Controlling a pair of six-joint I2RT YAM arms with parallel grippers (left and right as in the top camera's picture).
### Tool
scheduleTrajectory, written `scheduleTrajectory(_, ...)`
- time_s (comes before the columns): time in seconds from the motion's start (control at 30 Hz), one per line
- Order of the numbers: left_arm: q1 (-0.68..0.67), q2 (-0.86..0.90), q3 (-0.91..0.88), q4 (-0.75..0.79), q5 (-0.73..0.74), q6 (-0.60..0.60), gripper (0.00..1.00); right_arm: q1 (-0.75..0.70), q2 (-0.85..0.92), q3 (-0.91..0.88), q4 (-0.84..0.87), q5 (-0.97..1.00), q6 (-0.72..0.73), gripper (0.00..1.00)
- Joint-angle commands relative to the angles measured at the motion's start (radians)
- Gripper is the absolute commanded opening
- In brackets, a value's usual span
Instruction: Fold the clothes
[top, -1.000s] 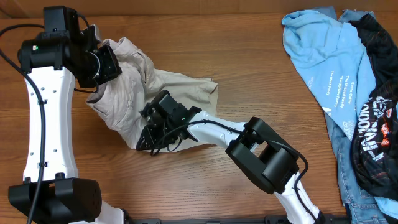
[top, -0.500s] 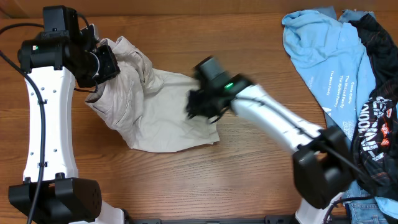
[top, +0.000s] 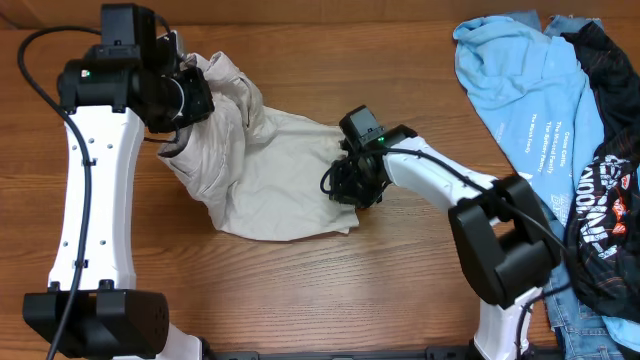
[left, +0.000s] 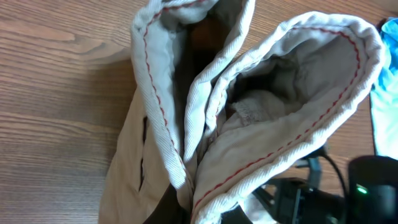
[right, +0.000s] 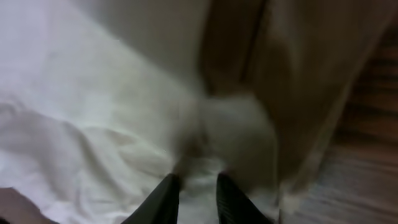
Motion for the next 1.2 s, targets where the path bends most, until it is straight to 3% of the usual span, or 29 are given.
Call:
scheduleTrajectory(0.0,-0.033,-0.008,0.033,0.018,-0.008,-0.026,0.09,0.001,0.043,-0.018,0.027,-0.066,0.018,0.24)
scheduleTrajectory(0.5,-0.165,0.117,0.033,0.055,-0.014,-0.026,0.12,0.053,0.062,-0.020,0.050,-0.072,0.022,0.24)
scheduleTrajectory(0.7,-0.212,0.129,0.033,0.085,0.003,-0.041,0.31,0.053,0.062,-0.020,0.049,-0.072,0.034,0.24)
scheduleTrajectory(0.83,-0.235,0.129,0.033,0.128,0.071,-0.027,0.64,0.053,0.062,-0.020,0.049,-0.072,0.034,0.24)
scheduleTrajectory(1.03,-0.224,0.121,0.044,0.152,0.119,-0.013,0.73,0.052,0.062,-0.020,0.045,-0.071,0.034,0.24)
scheduleTrajectory(1.17,-0.208,0.121,0.068,0.165,0.236,0.011,0.76,0.051,0.062,-0.020,0.045,-0.071,0.034,0.24)
